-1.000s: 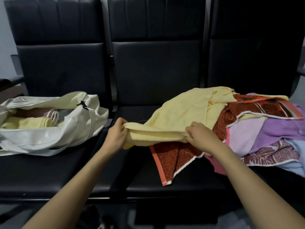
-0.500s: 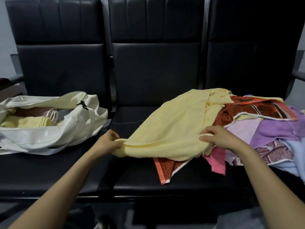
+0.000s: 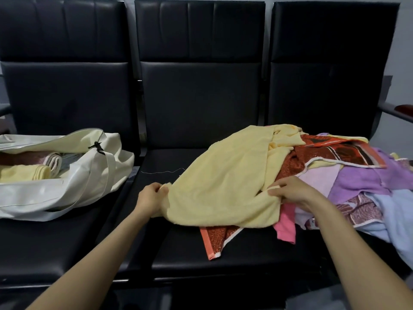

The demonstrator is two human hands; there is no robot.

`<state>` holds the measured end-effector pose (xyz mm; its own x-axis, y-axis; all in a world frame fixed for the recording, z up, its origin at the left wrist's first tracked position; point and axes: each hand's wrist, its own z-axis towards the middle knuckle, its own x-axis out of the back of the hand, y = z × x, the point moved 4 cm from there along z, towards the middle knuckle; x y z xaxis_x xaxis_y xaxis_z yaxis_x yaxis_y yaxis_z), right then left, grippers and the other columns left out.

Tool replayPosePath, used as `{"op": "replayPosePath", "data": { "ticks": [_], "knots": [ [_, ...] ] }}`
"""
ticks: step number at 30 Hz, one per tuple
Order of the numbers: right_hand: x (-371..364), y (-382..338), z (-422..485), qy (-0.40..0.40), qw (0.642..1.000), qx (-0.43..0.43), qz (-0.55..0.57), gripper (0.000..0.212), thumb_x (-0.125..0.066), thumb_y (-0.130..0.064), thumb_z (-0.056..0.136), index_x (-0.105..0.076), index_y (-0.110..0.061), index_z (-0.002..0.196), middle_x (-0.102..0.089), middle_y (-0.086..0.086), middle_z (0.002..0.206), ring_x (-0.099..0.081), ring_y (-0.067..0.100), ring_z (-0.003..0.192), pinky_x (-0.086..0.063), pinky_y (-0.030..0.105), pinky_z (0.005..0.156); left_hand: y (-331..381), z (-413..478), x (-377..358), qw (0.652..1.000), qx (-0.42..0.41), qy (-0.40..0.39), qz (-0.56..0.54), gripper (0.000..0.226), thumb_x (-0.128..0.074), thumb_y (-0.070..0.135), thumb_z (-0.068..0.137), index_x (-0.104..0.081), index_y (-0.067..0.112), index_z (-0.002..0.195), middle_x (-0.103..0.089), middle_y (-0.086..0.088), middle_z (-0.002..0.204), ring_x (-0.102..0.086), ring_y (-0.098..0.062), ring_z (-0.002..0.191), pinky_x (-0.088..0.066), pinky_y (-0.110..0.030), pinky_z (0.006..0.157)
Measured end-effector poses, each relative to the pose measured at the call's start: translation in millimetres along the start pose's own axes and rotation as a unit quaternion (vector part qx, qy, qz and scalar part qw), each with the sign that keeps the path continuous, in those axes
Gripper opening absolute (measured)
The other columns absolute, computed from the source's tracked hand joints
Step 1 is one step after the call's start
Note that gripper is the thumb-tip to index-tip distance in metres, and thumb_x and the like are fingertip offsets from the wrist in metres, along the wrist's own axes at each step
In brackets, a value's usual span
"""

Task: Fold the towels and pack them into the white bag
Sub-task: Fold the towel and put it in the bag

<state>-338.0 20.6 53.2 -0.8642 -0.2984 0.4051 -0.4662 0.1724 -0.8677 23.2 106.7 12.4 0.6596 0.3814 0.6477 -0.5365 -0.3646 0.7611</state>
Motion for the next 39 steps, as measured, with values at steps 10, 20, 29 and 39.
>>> {"op": "replayPosePath", "data": {
  "ticks": [10, 20, 29, 39],
  "knots": [
    [-40, 4, 34, 0.071, 0.985, 0.052, -0.151, 0.013, -0.065, -0.017, 0.088, -0.065, -0.010, 0.099, -0.060, 0.006, 0.108, -0.056, 0.024, 0.103, -0.043, 0.029, 0.079, 7, 11, -21, 0.987, 0.013, -0.102, 0.126, 0.015, -0.066, 0.025, 0.087, -0.064, 0.016, 0.099, -0.059, -0.002, 0.104, -0.053, -0.015, 0.087, -0.040, -0.025, 0.069],
    [-46, -12, 26, 0.064, 0.991, 0.051, 0.110, 0.011, -0.061, -0.017, 0.093, -0.062, -0.012, 0.103, -0.064, 0.009, 0.107, -0.061, 0.026, 0.102, -0.051, 0.037, 0.087, 18, 7, 6, 0.939, 0.058, -0.180, -0.287, 0.009, -0.062, 0.016, 0.092, -0.057, 0.008, 0.090, -0.066, -0.010, 0.088, -0.063, -0.019, 0.072, -0.053, -0.031, 0.058],
    [0, -17, -16, 0.020, 0.996, 0.086, -0.005, 0.005, -0.064, -0.011, 0.090, -0.062, -0.010, 0.094, -0.063, 0.011, 0.092, -0.058, 0.022, 0.081, -0.044, 0.032, 0.066, 8, -6, 39, 0.925, 0.018, -0.183, -0.333, 0.006, -0.055, 0.017, 0.096, -0.056, 0.013, 0.092, -0.059, -0.001, 0.073, -0.052, -0.007, 0.055, -0.040, -0.019, 0.047],
    [9, 33, -33, -0.118, 0.922, -0.012, -0.370, 0.015, -0.067, -0.013, 0.085, -0.056, -0.017, 0.076, -0.054, 0.003, 0.066, -0.047, 0.013, 0.052, -0.035, 0.022, 0.049, -14, -44, 18, 0.939, 0.021, -0.299, 0.170, 0.016, -0.072, 0.019, 0.082, -0.057, 0.015, 0.077, -0.052, 0.000, 0.072, -0.046, -0.012, 0.064, -0.037, -0.018, 0.049]
  ]
}}
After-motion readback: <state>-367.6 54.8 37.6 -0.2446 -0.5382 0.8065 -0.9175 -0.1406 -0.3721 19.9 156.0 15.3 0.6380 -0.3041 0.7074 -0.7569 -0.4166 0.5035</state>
